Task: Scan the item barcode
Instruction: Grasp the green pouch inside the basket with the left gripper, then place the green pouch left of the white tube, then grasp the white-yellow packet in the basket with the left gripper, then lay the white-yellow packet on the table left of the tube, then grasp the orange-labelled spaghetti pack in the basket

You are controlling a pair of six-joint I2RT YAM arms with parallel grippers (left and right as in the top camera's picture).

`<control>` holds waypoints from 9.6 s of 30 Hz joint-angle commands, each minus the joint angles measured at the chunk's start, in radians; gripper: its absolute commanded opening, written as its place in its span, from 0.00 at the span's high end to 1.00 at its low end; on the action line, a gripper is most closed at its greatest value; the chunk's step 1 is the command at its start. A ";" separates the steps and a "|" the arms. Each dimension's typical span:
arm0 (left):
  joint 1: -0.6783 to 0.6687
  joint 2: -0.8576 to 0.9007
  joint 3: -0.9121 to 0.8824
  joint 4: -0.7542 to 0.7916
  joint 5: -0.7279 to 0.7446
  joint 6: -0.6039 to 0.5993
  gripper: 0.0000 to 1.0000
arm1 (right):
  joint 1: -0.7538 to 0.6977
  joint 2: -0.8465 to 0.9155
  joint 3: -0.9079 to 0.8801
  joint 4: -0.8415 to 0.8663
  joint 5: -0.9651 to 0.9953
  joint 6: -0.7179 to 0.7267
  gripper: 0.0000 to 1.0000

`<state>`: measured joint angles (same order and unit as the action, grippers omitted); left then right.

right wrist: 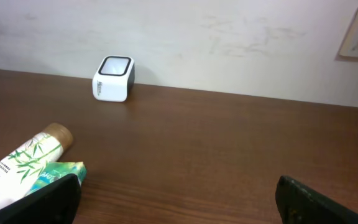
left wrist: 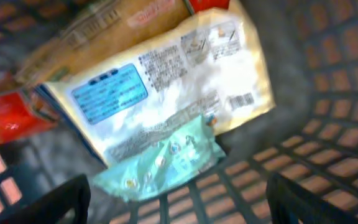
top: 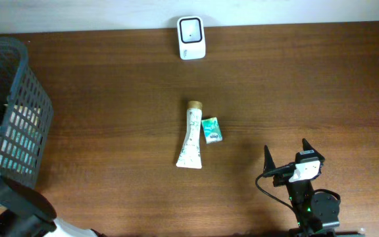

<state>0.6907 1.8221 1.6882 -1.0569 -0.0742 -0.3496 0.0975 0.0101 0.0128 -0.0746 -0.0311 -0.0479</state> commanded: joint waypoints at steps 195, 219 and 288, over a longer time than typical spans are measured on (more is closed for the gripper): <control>-0.695 -0.417 -0.758 0.434 0.108 -0.167 1.00 | 0.008 -0.007 -0.007 0.002 -0.010 0.007 0.02; -0.951 -0.351 -0.720 0.466 0.051 -0.146 0.12 | 0.008 -0.007 -0.007 0.002 -0.010 0.007 0.02; 0.106 0.360 -0.019 0.356 -0.078 0.662 1.00 | 0.008 -0.007 -0.007 0.002 -0.010 0.007 0.02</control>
<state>0.7921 2.1521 1.6810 -0.6998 -0.2127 0.3935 0.0975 0.0101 0.0128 -0.0742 -0.0311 -0.0475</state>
